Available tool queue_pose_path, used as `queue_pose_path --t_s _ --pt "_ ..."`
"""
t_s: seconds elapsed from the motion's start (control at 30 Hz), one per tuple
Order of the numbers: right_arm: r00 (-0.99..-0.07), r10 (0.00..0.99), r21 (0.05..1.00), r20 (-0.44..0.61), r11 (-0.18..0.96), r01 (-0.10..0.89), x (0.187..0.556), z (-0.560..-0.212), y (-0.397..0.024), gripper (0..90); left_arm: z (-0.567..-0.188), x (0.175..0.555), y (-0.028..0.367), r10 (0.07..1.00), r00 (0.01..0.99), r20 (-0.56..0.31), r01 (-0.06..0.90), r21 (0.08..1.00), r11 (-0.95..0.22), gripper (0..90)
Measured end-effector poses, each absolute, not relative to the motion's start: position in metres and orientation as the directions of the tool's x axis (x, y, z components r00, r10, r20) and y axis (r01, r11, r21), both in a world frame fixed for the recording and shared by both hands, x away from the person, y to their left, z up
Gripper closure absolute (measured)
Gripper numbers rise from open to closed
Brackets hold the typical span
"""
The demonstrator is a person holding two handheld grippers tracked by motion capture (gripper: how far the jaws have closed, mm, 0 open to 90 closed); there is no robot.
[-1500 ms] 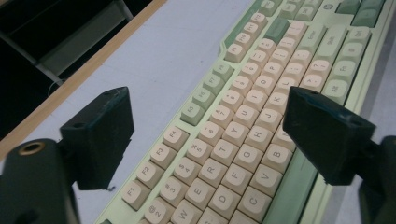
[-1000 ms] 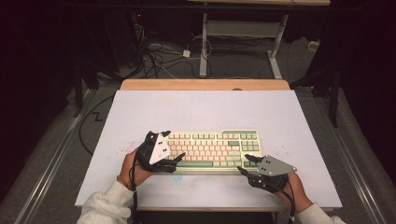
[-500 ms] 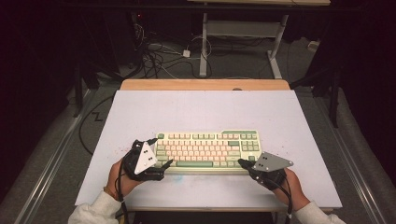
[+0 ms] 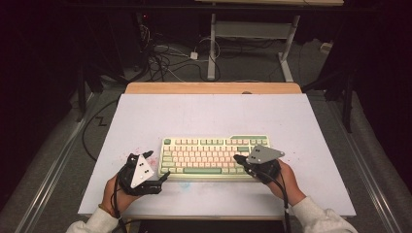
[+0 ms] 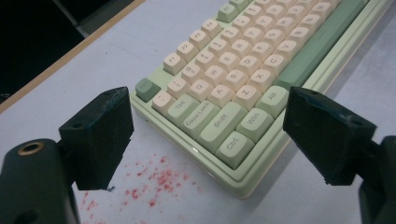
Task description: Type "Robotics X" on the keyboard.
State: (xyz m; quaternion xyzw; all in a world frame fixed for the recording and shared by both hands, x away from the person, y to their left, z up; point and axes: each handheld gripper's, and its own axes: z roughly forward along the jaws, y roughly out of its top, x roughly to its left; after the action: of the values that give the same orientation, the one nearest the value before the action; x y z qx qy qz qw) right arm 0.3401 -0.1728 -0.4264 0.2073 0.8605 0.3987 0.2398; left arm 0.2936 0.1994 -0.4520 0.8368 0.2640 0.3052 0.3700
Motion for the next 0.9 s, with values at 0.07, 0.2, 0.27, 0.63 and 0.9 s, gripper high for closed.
queue_pose_path --t_s 0.07,0.2,0.27,0.63,0.9 --pt "-0.802 0.539 0.779 -0.256 0.606 0.16 0.343 -0.426 -0.164 90.0 -0.454 0.291 0.2 0.67 0.673 0.315 0.219 0.78 -0.587 15.8" --pt "-0.809 0.525 0.77 -0.265 0.62 0.15 0.351 -0.426 -0.15 90.0 -0.456 0.289 0.203 0.672 0.674 0.306 0.23 0.777 -0.585 15.8" --pt "-0.812 0.52 0.77 -0.266 0.621 0.146 0.354 -0.426 -0.143 90.0 -0.456 0.288 0.203 0.672 0.676 0.303 0.232 0.778 -0.584 15.8" --pt "-0.825 0.509 0.734 -0.246 0.654 0.184 0.372 -0.437 -0.118 90.0 -0.458 0.289 0.204 0.673 0.679 0.293 0.242 0.777 -0.582 15.8" --pt "-0.828 0.503 0.708 -0.249 0.678 0.199 0.382 -0.443 -0.11 90.0 -0.46 0.291 0.202 0.657 0.689 0.306 0.24 0.759 -0.605 15.8"
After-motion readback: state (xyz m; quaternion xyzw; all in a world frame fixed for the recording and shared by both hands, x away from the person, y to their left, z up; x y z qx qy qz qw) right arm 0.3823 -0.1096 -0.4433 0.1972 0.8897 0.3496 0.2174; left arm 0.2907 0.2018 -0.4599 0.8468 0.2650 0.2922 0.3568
